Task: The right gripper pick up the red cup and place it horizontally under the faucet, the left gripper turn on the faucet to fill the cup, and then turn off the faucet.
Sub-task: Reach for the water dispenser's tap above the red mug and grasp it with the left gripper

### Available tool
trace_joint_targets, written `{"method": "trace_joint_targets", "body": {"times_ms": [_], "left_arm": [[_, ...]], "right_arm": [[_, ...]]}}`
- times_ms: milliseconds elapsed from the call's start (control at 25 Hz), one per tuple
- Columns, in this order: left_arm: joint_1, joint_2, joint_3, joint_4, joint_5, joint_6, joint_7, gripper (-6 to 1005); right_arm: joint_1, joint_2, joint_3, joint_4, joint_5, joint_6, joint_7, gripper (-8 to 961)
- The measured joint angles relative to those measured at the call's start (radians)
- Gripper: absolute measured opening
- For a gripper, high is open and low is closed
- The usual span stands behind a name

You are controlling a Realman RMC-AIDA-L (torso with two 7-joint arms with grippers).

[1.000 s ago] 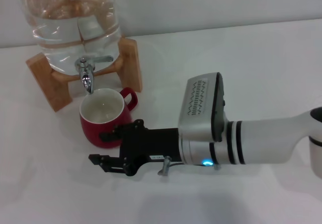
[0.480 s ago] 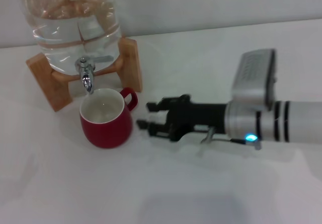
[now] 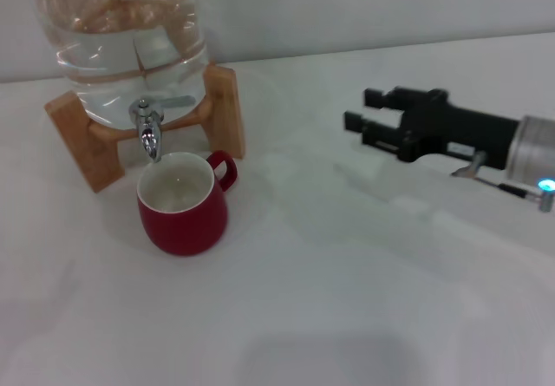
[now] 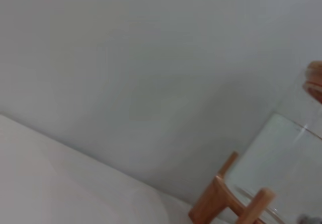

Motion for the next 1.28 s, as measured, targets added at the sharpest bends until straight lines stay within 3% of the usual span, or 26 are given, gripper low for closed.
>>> {"method": "trace_joint_targets", "body": {"times_ms": [240, 360, 600, 960, 1280], "left_arm": [[-0.043, 0.001, 0.0, 0.004, 0.08, -0.008, -0.034, 876], [-0.068, 0.002, 0.001, 0.04, 0.144, -0.024, -0.072, 876], [-0.106, -0.018, 0.024, 0.229, 0.293, -0.092, -0.227, 876], [-0.108, -0.019, 0.315, 0.513, 0.322, -0.098, -0.468, 876], [-0.148, -0.018, 0.467, 0.754, 0.446, -0.096, -0.675, 876]], "right_arm": [[-0.044, 0.017, 0.22, 0.0, -0.039, 0.164, -0.141, 511], [-0.05, 0.018, 0.255, 0.0, -0.039, 0.18, -0.147, 511], [-0.047, 0.022, 0.276, -0.015, -0.04, 0.187, -0.149, 524], [-0.038, 0.039, 0.277, -0.066, -0.04, 0.183, -0.158, 526], [-0.029, 0.045, 0.277, -0.102, -0.04, 0.18, -0.158, 523]]}}
